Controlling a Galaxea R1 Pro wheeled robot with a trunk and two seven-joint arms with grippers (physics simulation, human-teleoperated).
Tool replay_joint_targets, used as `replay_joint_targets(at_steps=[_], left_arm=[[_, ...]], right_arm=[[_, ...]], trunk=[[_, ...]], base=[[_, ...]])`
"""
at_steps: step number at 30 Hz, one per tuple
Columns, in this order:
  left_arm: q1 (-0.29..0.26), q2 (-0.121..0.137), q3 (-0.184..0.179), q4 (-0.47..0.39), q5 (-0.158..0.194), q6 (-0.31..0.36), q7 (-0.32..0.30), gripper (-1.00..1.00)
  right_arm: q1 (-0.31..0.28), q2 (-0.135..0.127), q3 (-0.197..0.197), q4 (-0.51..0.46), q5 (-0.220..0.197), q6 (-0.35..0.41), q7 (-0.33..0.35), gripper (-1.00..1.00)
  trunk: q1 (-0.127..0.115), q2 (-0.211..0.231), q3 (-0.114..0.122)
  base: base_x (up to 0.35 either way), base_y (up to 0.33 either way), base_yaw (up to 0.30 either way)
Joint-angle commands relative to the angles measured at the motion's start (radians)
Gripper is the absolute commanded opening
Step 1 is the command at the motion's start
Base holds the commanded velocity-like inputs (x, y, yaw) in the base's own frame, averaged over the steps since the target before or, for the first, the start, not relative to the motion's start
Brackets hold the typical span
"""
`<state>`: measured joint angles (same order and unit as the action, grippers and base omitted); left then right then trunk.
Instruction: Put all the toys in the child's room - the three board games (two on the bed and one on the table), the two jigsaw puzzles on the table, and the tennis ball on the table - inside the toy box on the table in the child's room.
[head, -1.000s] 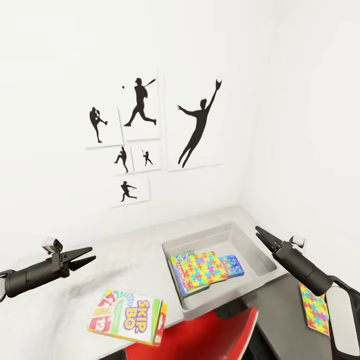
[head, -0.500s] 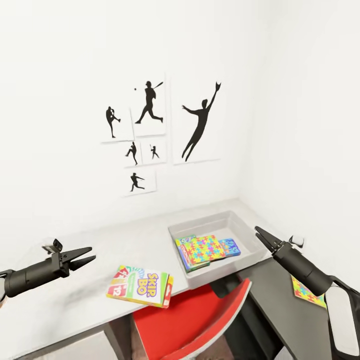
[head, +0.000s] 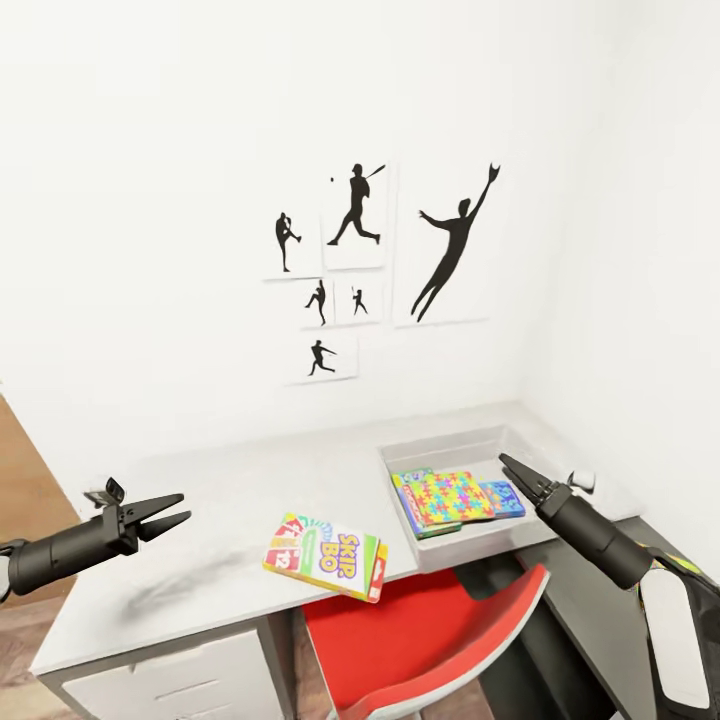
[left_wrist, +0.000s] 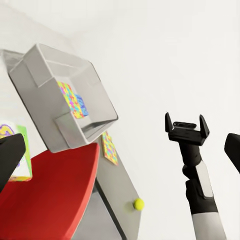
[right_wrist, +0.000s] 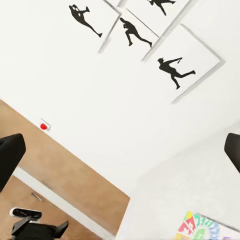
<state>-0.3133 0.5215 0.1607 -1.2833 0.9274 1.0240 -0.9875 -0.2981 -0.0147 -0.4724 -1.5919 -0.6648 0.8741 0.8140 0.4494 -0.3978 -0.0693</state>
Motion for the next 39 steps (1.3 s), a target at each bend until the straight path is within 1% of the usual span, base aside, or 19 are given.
replay_joint_targets(at_steps=[1,4,5,9,12,14,15,16,17,18,19,21,22,23,24,25,28,33,39], left_arm=[[-0.001,0.0,0.0,0.0,-0.002,0.004,-0.003,1.0],[-0.001,0.0,0.013,0.001,-0.002,0.004,-0.003,1.0],[-0.001,0.001,0.042,0.001,-0.003,0.004,-0.004,1.0],[-0.001,0.002,0.049,0.002,-0.004,0.004,-0.004,1.0],[0.0,0.002,0.05,0.002,-0.004,0.004,-0.003,1.0],[0.0,0.002,0.051,0.002,-0.004,0.004,-0.003,1.0],[0.0,0.003,0.051,0.002,-0.004,0.004,-0.003,1.0],[0.0,0.003,0.051,0.002,-0.004,0.004,-0.003,1.0],[0.0,0.003,0.051,0.002,-0.004,0.004,-0.003,1.0],[0.0,0.003,0.051,0.002,-0.004,0.004,-0.003,1.0],[0.0,0.003,0.051,0.002,-0.004,0.004,-0.003,1.0],[-0.001,0.003,0.051,0.002,-0.004,0.004,-0.003,1.0],[0.0,0.004,0.051,0.002,-0.004,0.004,-0.003,1.0],[0.0,0.005,0.051,0.002,-0.004,0.004,-0.003,1.0],[0.0,0.007,0.051,0.002,-0.004,0.004,-0.003,1.0],[0.0,0.01,0.051,0.002,-0.004,0.004,-0.003,1.0],[0.0,0.018,0.051,0.003,-0.003,0.004,-0.003,1.0],[0.0,0.022,0.052,0.011,-0.003,0.004,-0.003,1.0],[0.0,0.024,0.052,0.014,-0.002,0.004,-0.003,1.0]], right_arm=[[-0.001,0.0,0.003,0.0,0.0,0.005,0.002,1.0],[-0.001,-0.001,0.029,0.0,0.0,0.004,0.0,1.0],[-0.001,0.0,0.042,0.0,0.001,0.003,-0.001,1.0],[-0.001,0.001,0.048,0.0,0.001,0.003,-0.017,1.0],[-0.001,0.0,0.09,0.0,0.001,0.003,-0.034,1.0],[-0.001,0.0,0.149,0.0,0.001,0.003,-0.073,1.0],[-0.001,0.0,0.163,0.0,0.002,0.004,-0.091,1.0],[-0.001,0.0,0.191,0.0,0.003,0.004,-0.137,1.0],[-0.001,0.0,0.205,0.0,0.003,0.005,-0.164,1.0],[-0.001,0.0,0.233,0.0,0.003,0.008,-0.224,1.0],[0.0,0.0,0.248,0.0,0.003,0.009,-0.255,1.0],[0.0,0.001,0.309,0.0,0.003,0.014,-0.364,1.0],[-0.001,0.001,0.34,0.0,0.003,0.016,-0.401,1.0],[-0.003,0.002,0.371,0.0,0.003,0.018,-0.428,1.0],[-0.004,0.002,0.385,0.0,0.003,0.018,-0.437,1.0],[-0.006,0.002,0.411,0.0,0.003,0.019,-0.451,1.0],[-0.009,0.002,0.454,0.0,0.003,0.02,-0.47,1.0],[-0.013,0.002,0.476,0.0,0.002,0.024,-0.499,1.0],[-0.012,0.0,0.481,0.0,0.003,0.036,-0.557,1.0]], trunk=[[0.001,-0.002,-0.002],[0.001,-0.002,-0.002],[0.001,-0.002,-0.002],[0.001,-0.002,-0.002],[0.001,-0.002,-0.002],[0.001,-0.002,-0.002],[0.001,-0.002,-0.002],[0.001,-0.002,-0.002],[0.001,-0.002,-0.002],[0.001,-0.002,-0.002],[0.001,-0.002,-0.002],[0.001,-0.002,-0.002],[0.001,-0.002,-0.002],[0.001,-0.002,-0.002],[0.001,-0.002,-0.002],[0.001,-0.002,-0.002],[0.001,-0.002,-0.002],[0.001,-0.002,-0.002],[0.001,-0.002,-0.002]], base=[[-0.001,0.147,0.12],[0.0,0.069,0.053],[0.0,0.007,0.005],[0.0,0.003,0.002],[0.0,0.0,0.0],[0.0,0.0,0.0],[0.0,0.0,0.0],[0.0,0.0,0.0],[0.0,0.0,0.0],[0.0,0.0,0.0],[0.0,0.0,0.0],[0.0,0.004,0.0],[0.0,0.06,0.0],[0.0,0.135,0.0],[0.0,0.166,0.0],[0.0,0.21,0.0],[0.0,0.246,0.0],[0.0,0.278,0.0],[0.0,0.177,0.0]])
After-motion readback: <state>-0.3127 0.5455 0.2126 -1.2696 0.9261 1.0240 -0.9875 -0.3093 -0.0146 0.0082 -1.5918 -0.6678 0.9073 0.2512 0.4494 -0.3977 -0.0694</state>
